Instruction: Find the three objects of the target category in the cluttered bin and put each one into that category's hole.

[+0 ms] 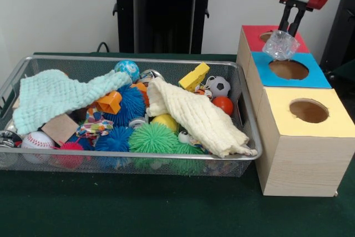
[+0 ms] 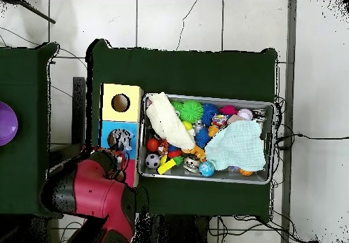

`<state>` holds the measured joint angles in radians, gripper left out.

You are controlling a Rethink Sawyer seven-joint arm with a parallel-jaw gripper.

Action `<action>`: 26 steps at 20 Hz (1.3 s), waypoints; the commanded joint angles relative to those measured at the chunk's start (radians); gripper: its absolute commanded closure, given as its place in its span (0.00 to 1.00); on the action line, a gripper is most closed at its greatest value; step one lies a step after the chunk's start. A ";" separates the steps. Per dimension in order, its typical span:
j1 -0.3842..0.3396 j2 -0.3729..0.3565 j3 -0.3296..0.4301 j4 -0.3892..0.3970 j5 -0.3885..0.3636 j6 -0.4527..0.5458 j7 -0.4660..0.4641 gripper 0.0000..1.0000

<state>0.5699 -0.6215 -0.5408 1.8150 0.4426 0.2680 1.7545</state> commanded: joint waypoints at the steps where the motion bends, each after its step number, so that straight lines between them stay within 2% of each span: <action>1: -0.002 0.031 0.034 -0.065 0.037 0.114 0.267 1.00; 12: 0.026 0.081 0.009 -0.120 0.052 0.131 0.300 1.00; 18: 0.025 0.074 0.002 -0.135 0.050 0.164 0.294 1.00; 26: -0.011 0.078 0.057 -0.081 0.046 0.048 0.259 1.00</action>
<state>0.6041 -0.5779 -0.5720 1.7290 0.4513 0.2907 1.7585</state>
